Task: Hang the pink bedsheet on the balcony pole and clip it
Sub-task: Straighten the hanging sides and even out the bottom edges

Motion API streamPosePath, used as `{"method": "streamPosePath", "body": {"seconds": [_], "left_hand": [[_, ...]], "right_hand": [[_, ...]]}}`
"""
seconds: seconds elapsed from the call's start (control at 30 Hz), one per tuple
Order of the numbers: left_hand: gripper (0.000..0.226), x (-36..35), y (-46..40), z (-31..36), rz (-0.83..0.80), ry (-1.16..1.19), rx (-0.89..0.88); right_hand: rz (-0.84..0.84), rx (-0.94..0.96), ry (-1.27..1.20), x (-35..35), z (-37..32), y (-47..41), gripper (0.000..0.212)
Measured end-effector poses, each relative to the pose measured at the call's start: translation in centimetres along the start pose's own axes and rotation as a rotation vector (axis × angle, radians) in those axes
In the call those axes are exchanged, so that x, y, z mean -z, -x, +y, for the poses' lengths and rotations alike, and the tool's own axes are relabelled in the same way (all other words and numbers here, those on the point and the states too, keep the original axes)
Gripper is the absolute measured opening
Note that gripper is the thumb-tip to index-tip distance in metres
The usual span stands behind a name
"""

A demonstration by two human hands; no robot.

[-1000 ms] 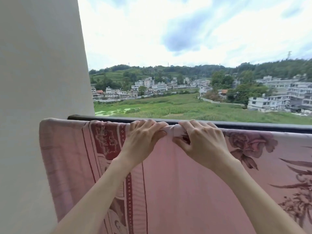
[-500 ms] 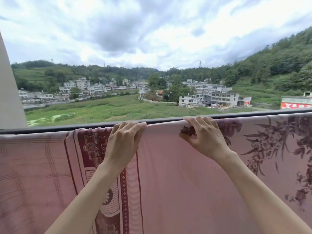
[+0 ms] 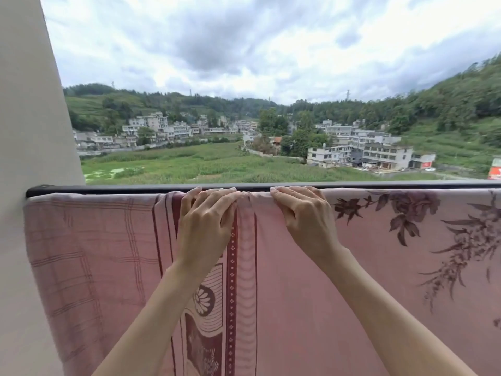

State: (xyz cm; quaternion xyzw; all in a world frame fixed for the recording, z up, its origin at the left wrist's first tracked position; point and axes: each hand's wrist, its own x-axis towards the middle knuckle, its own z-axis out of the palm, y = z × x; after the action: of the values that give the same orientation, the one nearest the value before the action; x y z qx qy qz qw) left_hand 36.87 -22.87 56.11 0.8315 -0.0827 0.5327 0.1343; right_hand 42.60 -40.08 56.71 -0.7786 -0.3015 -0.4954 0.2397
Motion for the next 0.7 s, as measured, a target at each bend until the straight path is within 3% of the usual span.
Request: {"method": "streamPosePath", "body": {"seconds": [0.13, 0.23, 0.43, 0.53, 0.7], "left_hand": [[0.035, 3.0, 0.1, -4.0, -0.092, -0.138, 0.118], [0.042, 5.3, 0.1, -7.3, -0.186, -0.175, 0.198], [0.015, 7.3, -0.9, -10.7, -0.073, -0.034, 0.207], [0.012, 7.5, -1.3, -11.1, -0.076, -0.001, 0.229], [0.012, 10.0, -0.9, -13.1, 0.065, -0.029, 0.244]], "right_hand": [[0.057, -0.07, -0.07, -1.2, -3.0, -0.8, 0.035], [0.035, -0.134, -0.126, -2.9, -5.3, -1.2, 0.031], [0.031, -0.179, -0.163, -4.8, -7.8, -1.9, 0.014], [0.025, -0.163, -0.15, -4.8, -8.9, -2.6, 0.012], [0.069, -0.195, -0.133, -5.6, -11.2, -4.7, 0.014]]}}
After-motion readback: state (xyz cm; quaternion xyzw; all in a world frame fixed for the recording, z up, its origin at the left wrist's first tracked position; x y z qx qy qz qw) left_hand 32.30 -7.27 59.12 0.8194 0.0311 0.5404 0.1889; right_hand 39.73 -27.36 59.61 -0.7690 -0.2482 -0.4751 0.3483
